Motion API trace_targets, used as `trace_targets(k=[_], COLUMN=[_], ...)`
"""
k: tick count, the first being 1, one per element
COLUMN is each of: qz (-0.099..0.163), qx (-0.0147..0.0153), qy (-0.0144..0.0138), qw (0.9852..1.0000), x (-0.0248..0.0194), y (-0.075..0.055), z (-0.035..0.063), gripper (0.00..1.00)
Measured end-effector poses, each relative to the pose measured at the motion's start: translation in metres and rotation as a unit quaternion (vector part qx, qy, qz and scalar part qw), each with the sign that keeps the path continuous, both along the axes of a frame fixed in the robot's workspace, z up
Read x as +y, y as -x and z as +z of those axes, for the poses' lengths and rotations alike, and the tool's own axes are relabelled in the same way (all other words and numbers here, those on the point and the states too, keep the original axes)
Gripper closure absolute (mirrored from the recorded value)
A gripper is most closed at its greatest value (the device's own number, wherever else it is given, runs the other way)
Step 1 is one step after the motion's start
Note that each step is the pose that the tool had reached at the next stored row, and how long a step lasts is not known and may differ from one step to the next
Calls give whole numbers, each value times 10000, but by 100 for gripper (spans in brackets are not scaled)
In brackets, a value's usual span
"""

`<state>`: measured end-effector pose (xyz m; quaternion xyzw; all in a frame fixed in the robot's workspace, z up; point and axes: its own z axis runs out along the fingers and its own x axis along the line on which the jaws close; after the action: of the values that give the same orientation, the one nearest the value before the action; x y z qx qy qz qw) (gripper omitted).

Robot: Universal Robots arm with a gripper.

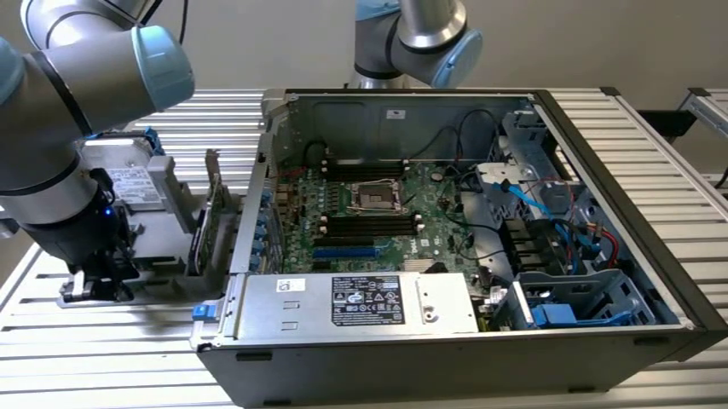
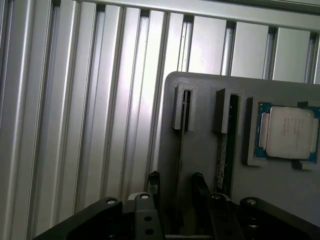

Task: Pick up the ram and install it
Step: 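Pick up the ram and move it above insertion slot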

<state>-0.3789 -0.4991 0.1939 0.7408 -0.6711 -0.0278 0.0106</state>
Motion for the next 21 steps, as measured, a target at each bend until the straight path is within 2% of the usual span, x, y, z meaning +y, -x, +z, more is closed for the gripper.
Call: trace_targets(k=[6, 8, 9, 11, 21], qz=[0, 0, 0, 0, -2], qx=[0, 0, 0, 0, 1], qy=[0, 0, -1, 0, -1], qw=[10000, 10000, 10000, 10000, 10000], x=[0, 0, 0, 0, -3], y=[0, 0, 0, 0, 0], z=[0, 0, 0, 0, 1], gripper=[63, 76, 76, 86, 86])
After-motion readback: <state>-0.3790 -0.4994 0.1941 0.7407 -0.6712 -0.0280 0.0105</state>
